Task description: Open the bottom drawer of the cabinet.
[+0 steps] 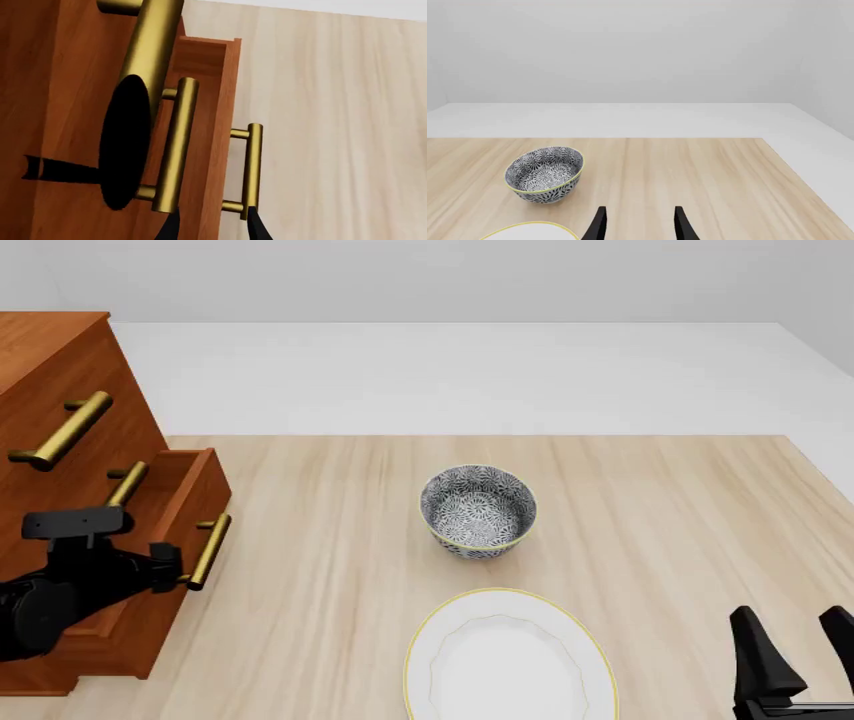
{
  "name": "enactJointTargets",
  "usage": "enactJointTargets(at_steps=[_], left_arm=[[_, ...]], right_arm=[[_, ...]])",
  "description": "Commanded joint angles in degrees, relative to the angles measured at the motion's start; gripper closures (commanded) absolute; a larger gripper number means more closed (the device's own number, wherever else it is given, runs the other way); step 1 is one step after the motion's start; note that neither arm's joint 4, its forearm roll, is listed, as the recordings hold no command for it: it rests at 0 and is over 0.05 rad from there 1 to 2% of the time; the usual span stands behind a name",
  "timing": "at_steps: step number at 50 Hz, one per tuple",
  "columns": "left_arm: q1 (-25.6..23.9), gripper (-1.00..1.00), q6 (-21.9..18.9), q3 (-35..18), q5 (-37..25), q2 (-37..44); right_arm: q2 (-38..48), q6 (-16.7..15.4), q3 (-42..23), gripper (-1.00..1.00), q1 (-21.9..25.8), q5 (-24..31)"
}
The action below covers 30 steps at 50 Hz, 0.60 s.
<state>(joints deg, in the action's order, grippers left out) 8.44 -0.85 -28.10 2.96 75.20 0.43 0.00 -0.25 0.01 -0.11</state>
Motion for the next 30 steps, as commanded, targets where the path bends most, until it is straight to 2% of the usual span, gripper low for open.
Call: enactJointTargets(at_steps=[1,16,30], left_arm=[[-0.19,-1.0,-0.12,-0.3,1.64,2.94],[-0.51,-1.0,-0.25,-0.83,3.37,6.36],[-2.2,-1.0,1.42,-0.34,6.32,10.82]], right_arm=[[-0.01,0.0,0.0,-1.0,0.0,0.0],[0.0,0.01,0.0,-1.0,0.0,0.0],[-0.01,0.0,0.0,-1.0,-0.01,0.0]])
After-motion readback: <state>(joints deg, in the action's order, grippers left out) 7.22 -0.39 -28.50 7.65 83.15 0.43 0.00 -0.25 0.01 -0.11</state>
